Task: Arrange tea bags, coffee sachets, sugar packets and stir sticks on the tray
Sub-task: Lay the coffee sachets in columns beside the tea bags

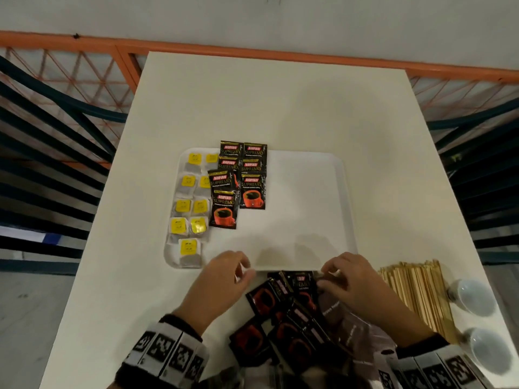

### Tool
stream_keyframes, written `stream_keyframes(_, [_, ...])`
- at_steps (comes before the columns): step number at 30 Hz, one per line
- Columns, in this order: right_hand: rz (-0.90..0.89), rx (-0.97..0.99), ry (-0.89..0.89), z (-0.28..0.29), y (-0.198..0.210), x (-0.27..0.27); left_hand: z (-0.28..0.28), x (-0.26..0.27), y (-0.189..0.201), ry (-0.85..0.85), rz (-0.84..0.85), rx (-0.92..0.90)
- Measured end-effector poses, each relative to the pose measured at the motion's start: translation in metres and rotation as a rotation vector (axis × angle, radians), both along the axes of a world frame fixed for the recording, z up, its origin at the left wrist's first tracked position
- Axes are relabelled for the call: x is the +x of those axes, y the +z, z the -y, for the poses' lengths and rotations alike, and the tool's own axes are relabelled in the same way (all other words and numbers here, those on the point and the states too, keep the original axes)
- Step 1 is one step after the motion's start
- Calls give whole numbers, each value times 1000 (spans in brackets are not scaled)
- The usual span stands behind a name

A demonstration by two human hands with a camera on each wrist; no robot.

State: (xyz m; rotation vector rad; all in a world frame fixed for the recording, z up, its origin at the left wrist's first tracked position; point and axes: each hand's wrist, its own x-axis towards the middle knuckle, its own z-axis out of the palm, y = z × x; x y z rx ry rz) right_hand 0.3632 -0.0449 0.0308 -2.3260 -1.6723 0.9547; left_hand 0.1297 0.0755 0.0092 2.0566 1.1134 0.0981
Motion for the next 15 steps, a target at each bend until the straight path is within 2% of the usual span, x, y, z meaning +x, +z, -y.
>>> stream_keyframes(3, [88, -161, 134, 15, 3, -5, 24, 5, -1, -105, -289, -87])
stream_keyframes(5, [182, -244, 190, 20, 3, -14, 34, 10, -1, -108, -395, -114])
stream_keyframes(11, [275, -151, 200, 18, -4, -43, 45, 25, -10, -86, -271, -162])
stream_keyframes(15, [199, -58, 141, 12, -7, -49, 48, 31, -11, -42, -207, -131])
